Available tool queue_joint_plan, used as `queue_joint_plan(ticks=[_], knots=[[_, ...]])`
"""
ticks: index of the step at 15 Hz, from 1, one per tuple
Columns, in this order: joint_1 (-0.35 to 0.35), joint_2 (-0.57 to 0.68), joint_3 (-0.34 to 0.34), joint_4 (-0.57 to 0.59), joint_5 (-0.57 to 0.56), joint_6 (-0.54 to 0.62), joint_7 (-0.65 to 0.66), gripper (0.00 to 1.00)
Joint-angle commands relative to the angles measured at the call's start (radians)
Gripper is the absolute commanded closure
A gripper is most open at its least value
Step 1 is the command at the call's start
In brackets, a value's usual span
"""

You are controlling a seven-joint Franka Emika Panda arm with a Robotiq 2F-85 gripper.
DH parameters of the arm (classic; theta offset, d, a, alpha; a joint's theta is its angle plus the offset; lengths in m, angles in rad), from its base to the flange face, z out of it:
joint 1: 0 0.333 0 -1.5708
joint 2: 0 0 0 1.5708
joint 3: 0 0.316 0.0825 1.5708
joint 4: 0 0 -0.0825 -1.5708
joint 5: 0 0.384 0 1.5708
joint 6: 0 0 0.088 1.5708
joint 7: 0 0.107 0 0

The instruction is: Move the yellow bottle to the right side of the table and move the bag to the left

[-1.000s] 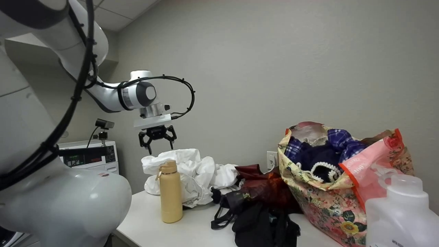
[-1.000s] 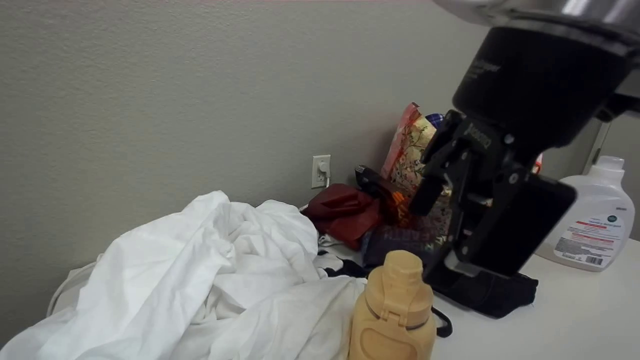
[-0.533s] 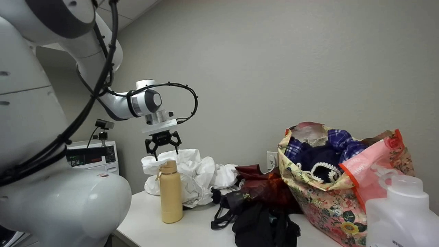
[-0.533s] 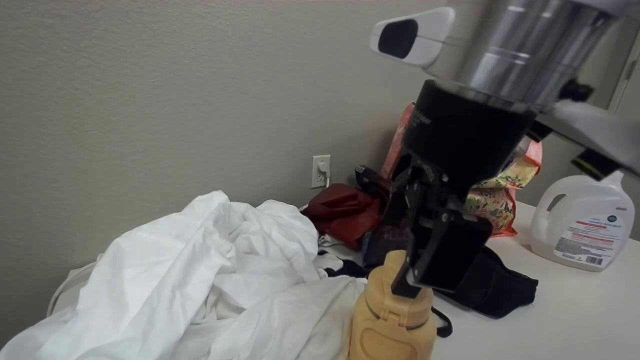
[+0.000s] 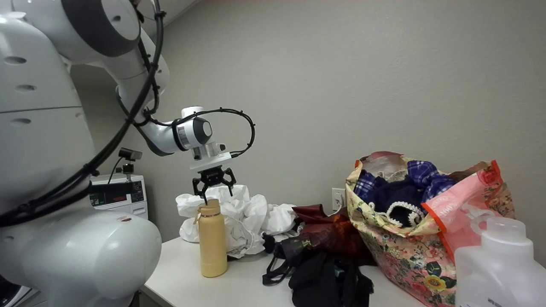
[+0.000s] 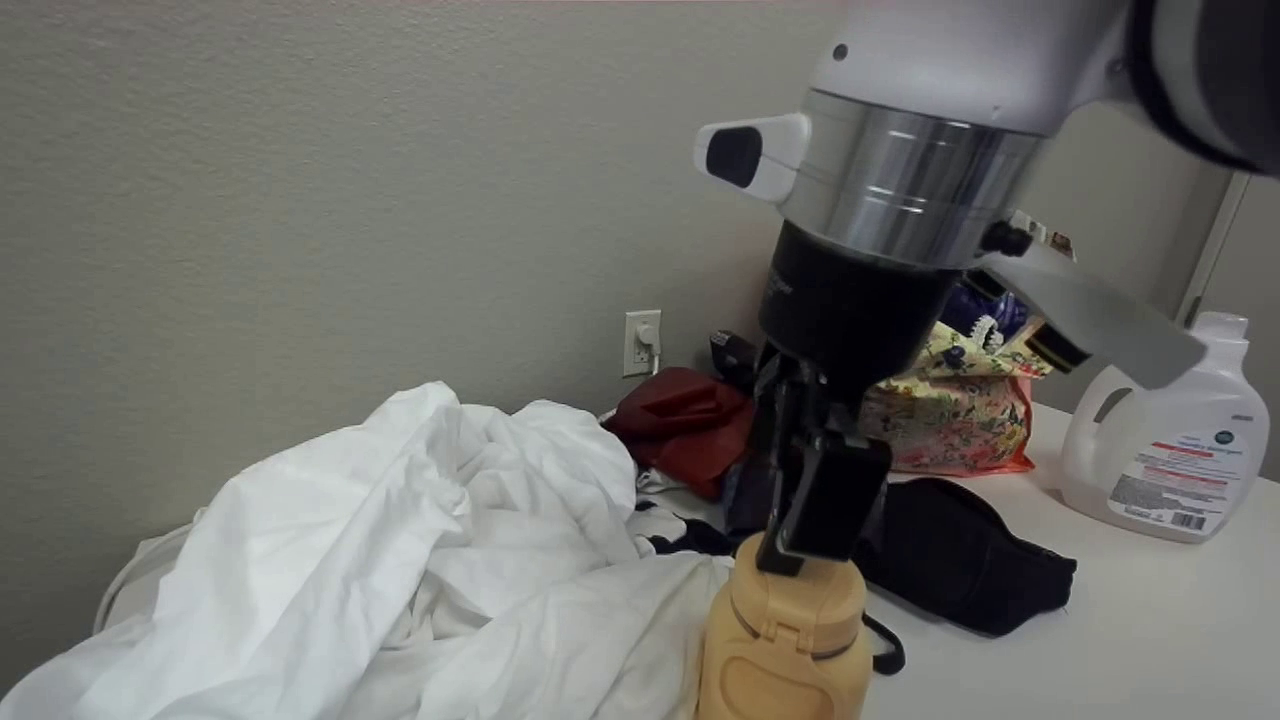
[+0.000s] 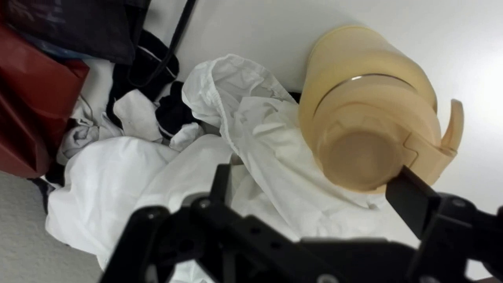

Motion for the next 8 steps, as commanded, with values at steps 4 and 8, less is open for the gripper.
queue_joint_plan(ticks=[4,8], knots=[[-0.028,0.032,0.007,0.062,-0.01,-0.092,-0.009,0.0],[-0.03,0.016,0.002,0.085,0.011,-0.195,-0.028,0.0]])
